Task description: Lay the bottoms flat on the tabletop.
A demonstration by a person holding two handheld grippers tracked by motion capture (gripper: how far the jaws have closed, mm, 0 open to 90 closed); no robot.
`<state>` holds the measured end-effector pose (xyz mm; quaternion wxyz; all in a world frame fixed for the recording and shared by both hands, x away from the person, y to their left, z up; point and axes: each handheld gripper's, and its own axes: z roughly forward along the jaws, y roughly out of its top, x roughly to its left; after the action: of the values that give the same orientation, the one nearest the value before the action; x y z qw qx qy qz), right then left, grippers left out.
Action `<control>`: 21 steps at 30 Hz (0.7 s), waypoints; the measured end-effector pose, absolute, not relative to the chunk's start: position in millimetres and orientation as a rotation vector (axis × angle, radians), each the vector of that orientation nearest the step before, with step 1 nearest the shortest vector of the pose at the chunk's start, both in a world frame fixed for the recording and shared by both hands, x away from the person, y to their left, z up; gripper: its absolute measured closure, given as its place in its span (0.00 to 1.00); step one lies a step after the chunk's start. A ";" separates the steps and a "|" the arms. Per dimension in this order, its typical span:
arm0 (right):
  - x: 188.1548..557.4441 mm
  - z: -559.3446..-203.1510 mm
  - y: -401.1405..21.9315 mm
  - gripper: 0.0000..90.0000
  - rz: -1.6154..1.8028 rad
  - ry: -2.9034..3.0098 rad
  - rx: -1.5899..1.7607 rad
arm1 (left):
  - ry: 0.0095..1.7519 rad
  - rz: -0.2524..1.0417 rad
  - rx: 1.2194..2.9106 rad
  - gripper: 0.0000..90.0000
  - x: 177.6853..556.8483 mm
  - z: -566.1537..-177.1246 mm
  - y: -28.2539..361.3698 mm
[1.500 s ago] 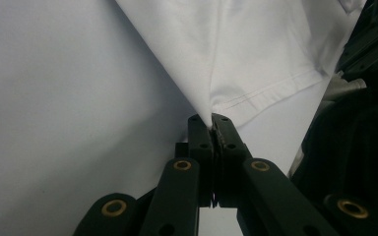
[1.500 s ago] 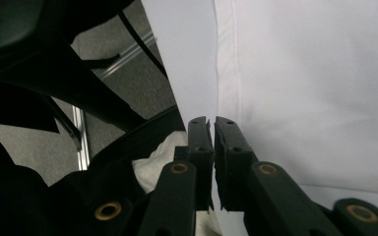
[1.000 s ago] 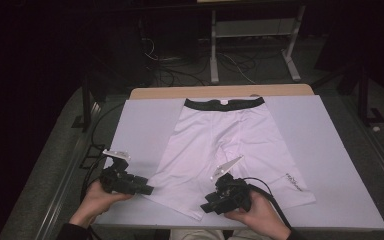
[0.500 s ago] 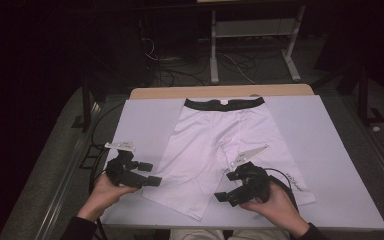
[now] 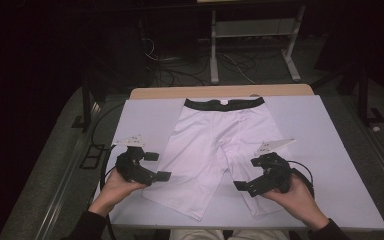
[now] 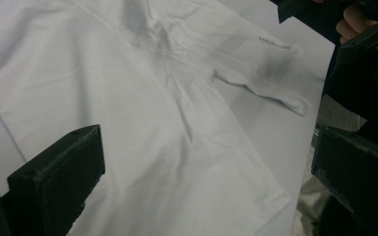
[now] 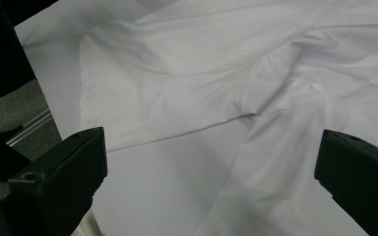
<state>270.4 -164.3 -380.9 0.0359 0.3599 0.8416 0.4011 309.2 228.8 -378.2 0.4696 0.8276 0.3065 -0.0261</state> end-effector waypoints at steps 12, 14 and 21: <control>274.1 -380.7 -201.9 0.00 1.285 2.500 1.169 | 0.756 -0.008 1.957 0.00 315.7 -380.2 220.2; 274.3 -382.5 -208.6 0.00 1.301 2.482 1.181 | 0.757 -0.004 1.941 0.00 315.5 -381.9 217.9; 271.5 -394.4 -230.7 0.00 1.323 2.419 1.243 | 0.706 0.035 1.912 0.00 307.7 -390.1 209.0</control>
<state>271.5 -230.7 -394.4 0.0587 0.4104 0.7985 0.4366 307.7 209.0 -390.1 0.5240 0.7988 0.2952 0.0144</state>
